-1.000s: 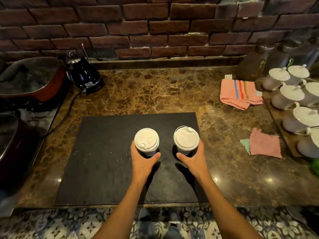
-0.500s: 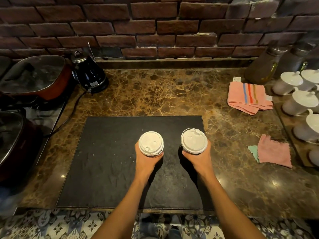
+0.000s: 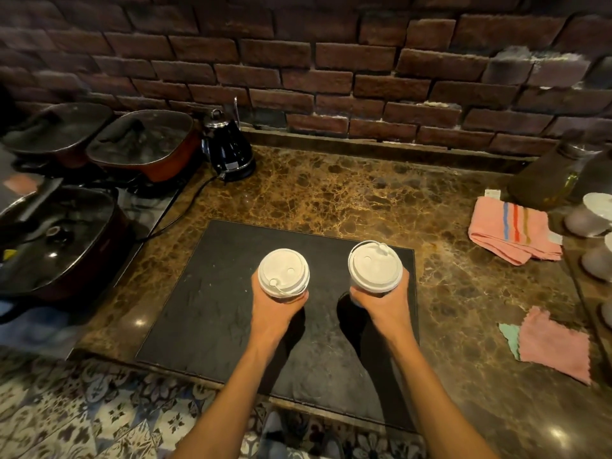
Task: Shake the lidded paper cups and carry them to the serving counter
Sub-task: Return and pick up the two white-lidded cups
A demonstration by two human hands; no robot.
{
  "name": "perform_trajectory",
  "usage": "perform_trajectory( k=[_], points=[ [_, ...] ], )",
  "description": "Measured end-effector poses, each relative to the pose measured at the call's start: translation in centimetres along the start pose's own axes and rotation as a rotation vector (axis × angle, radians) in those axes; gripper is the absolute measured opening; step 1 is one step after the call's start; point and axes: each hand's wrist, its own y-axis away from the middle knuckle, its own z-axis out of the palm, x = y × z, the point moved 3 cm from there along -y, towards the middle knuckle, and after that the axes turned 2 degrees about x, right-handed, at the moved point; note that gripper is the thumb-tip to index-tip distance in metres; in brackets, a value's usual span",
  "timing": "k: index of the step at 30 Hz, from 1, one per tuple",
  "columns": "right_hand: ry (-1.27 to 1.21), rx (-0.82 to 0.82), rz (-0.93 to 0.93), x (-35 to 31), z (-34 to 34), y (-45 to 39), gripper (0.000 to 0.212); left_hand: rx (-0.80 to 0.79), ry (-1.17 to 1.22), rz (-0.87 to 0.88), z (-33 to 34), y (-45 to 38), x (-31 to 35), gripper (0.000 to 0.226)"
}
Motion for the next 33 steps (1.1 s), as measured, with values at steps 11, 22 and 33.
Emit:
perform_trajectory(
  k=[11,22,33],
  points=[
    [-0.028,-0.307,-0.254,-7.6,10.3,5.2,0.087,0.221,0.045,0.045,-11.8,2.9,2.6,0.097],
    [-0.086,-0.605,-0.343,-13.5,25.6,19.6,0.083,0.501,0.141,0.101,-33.3,10.0,0.5,0.094],
    [-0.081,-0.951,-0.359,-15.1,42.3,40.7,0.088,0.833,0.241,0.112,-55.7,22.4,-4.9,0.09]
  ],
)
